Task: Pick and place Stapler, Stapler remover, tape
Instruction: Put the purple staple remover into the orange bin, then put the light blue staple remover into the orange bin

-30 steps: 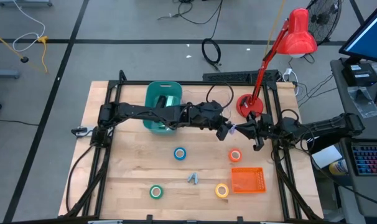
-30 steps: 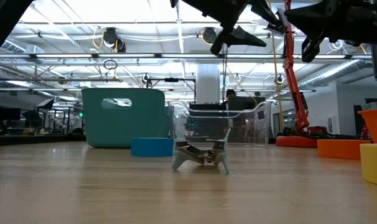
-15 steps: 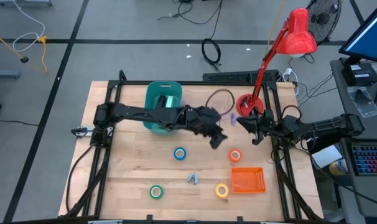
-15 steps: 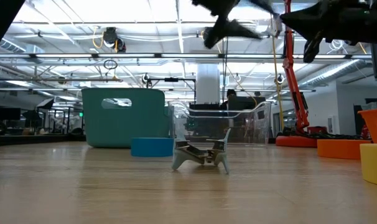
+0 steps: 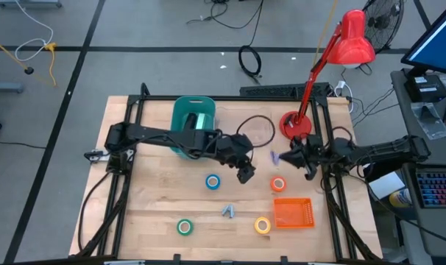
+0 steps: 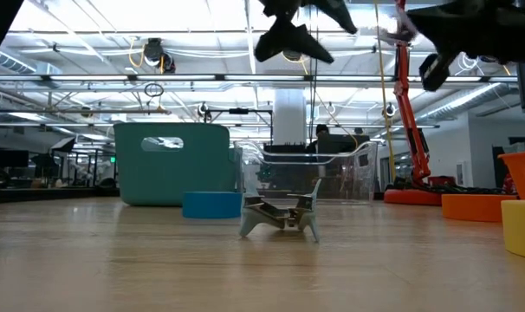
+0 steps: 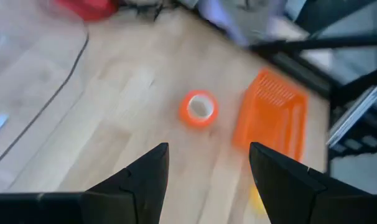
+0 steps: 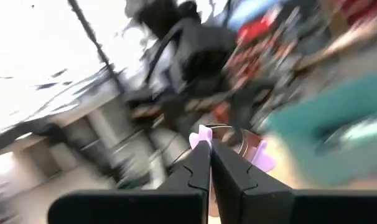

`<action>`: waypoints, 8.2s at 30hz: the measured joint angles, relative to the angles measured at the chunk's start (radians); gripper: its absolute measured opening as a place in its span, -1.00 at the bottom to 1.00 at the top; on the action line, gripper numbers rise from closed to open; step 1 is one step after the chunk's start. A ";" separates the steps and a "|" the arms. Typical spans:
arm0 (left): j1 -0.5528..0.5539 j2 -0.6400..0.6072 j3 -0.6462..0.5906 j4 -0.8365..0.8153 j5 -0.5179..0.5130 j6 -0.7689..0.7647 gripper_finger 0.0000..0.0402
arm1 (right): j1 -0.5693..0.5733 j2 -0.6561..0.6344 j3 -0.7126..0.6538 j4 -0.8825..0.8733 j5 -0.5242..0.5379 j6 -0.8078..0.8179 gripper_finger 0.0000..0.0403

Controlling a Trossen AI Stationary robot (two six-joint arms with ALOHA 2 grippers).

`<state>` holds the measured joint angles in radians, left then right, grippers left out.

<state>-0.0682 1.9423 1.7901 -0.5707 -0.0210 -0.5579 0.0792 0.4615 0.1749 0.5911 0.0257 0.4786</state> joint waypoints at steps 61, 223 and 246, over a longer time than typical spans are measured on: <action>-0.346 -0.891 -1.001 0.423 -0.434 0.000 0.12 | 0.705 0.785 0.604 -1.200 0.050 0.306 -1.00; -0.513 -1.434 -1.515 0.641 -0.372 0.083 0.12 | 0.279 1.504 1.159 -0.840 -0.258 -1.180 -0.45; -0.513 -1.434 -1.515 0.642 -0.371 0.082 0.12 | 0.270 1.515 1.157 -0.840 -0.205 -1.199 -0.96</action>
<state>-0.5808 0.5083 0.2749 0.0711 -0.3920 -0.4763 0.3495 1.9762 1.3322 -0.2487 -0.1793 -0.7200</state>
